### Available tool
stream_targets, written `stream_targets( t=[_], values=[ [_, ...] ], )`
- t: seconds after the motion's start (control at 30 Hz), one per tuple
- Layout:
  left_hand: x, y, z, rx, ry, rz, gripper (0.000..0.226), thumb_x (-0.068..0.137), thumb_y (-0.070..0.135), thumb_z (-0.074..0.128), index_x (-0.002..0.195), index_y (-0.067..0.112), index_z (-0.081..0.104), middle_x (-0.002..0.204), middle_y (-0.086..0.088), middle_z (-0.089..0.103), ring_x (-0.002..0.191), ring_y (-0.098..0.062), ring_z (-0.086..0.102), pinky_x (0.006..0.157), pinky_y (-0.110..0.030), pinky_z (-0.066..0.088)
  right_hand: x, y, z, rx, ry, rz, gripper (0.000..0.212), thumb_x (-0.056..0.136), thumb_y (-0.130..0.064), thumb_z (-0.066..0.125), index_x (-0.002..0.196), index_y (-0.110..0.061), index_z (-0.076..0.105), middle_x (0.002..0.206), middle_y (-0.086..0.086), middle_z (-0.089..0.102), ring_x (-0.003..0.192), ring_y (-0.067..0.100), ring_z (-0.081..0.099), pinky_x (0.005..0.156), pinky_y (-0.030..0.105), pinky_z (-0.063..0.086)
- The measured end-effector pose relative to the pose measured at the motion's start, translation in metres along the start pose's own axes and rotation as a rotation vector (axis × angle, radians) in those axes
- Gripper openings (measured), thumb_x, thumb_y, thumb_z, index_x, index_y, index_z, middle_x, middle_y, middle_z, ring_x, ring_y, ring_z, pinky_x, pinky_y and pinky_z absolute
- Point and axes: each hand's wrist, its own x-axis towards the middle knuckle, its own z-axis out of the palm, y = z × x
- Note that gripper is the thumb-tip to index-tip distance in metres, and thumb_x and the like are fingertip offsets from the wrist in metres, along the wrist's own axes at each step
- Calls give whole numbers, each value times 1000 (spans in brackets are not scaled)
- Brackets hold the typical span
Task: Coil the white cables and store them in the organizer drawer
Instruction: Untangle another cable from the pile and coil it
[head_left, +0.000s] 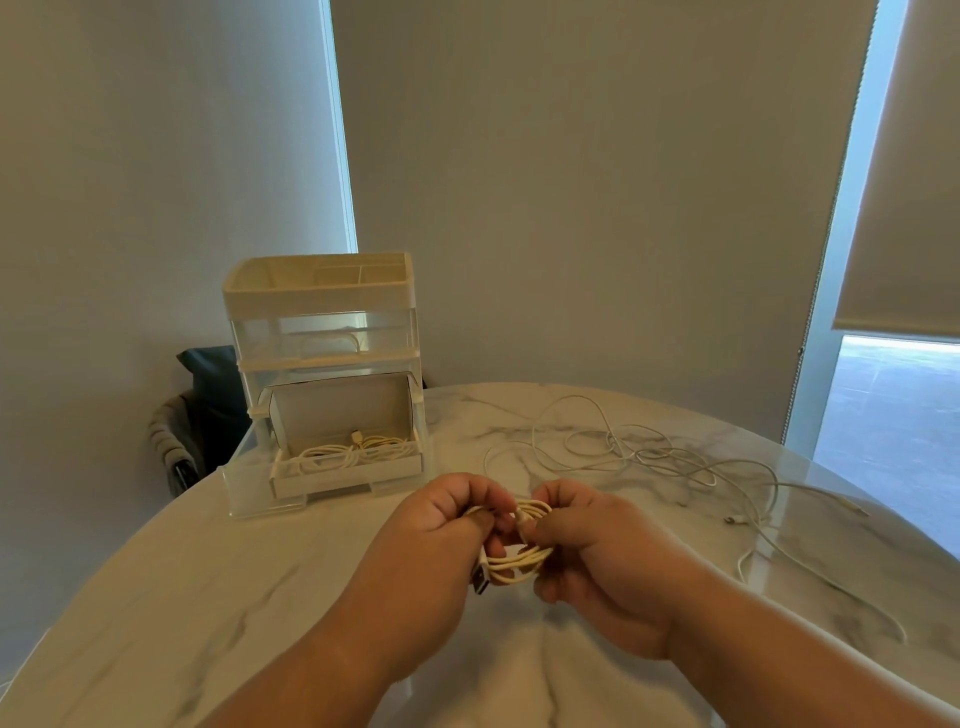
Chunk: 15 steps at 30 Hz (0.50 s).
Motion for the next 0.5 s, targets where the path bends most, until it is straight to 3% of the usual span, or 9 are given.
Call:
stream_targets(
  t=[0.2, 0.33, 0.5],
  values=[
    [-1, 3, 2, -99, -7, -66, 39, 98, -2, 46, 81, 18, 75, 73, -8, 66, 59, -15, 56, 68, -41, 49, 2, -2, -1, 165, -89, 50, 28, 88, 11, 40, 99, -14, 39, 78, 18, 54, 63, 27, 52, 48, 30, 35],
    [-3, 8, 6, -253, -22, -130, 25, 97, -6, 44, 94, 6, 66, 71, -11, 65, 58, -17, 54, 54, -30, 50, -3, -7, 2, 289, -216, 90, 14, 73, -13, 54, 86, -14, 51, 72, 11, 55, 60, 24, 57, 52, 28, 35],
    [-2, 11, 5, -339, 27, -149, 18, 96, -6, 47, 100, 2, 63, 72, -13, 67, 55, -16, 56, 49, -27, 52, 1, -4, -4, 457, -306, 103, 30, 61, -2, 56, 91, -6, 55, 86, 22, 63, 76, 36, 63, 56, 34, 45]
  ],
)
